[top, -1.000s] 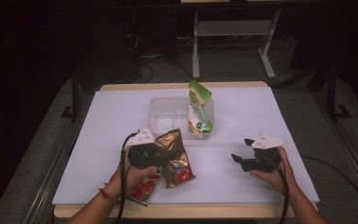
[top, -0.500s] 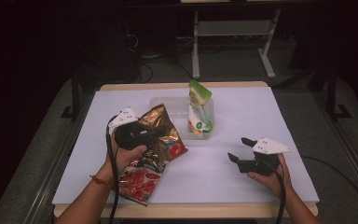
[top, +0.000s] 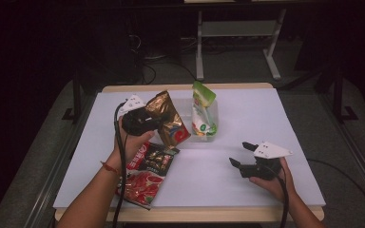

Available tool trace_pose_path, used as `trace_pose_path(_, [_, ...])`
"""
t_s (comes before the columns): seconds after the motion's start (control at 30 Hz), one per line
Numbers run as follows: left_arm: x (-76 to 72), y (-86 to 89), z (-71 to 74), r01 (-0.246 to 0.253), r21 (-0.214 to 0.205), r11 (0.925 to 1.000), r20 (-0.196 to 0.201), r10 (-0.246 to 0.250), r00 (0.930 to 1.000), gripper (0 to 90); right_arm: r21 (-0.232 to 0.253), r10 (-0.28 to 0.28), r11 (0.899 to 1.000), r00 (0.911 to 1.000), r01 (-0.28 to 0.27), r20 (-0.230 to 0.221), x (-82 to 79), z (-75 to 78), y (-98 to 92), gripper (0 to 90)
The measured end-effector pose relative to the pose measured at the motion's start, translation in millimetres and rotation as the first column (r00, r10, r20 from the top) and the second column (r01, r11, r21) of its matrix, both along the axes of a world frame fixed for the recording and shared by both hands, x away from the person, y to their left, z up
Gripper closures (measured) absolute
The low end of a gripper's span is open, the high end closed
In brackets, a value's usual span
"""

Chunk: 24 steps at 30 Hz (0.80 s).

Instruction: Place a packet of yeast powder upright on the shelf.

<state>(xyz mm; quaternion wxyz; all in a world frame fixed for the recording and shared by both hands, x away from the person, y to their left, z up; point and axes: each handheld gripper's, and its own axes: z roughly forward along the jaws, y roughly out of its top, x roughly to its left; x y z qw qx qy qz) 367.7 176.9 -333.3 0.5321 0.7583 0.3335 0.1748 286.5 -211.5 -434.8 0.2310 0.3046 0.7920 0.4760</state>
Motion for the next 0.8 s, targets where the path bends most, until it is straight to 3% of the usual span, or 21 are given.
trace_pose_path(0.17, [19.0,-5.6,-2.5,-0.089,0.006,0.9960,-0.021,0.089,0.9958,66.4,-0.012,0.000,1.000,1.0000,0.000,-0.008,0.2,-1.6,2.4,23.3])
trace_pose_path(0.53, [40.0,-31.9,-6.5,-0.171,0.066,0.9831,-0.023,0.172,0.9848,66.4,-0.021,0.000,1.000,0.9998,-0.001,-0.019,1.2,-2.0,3.8,21.4])
trace_pose_path(0.6, [43.1,-36.2,-6.7,-0.184,0.084,0.9793,-0.016,0.186,0.9824,66.5,-0.023,0.000,1.000,0.9999,0.000,-0.017,1.1,-2.1,3.9,21.3])
trace_pose_path(0.7, [48.4,-43.2,-6.5,-0.227,0.103,0.9684,-0.007,0.229,0.9734,66.5,-0.022,0.003,1.000,0.9997,-0.004,-0.024,1.0,-2.6,4.1,21.1])
trace_pose_path(0.77, [49.6,-44.4,-6.5,-0.233,0.105,0.9667,-0.007,0.235,0.9719,66.5,-0.025,0.005,1.000,0.9996,-0.006,-0.027,1.3,-2.9,4.2,20.9])
trace_pose_path(0.8, [51.2,-48.0,-6.9,-0.252,0.120,0.9602,0.006,0.253,0.9674,66.5,-0.027,0.007,1.000,0.9996,-0.007,-0.029,1.4,-3.0,4.5,20.8])
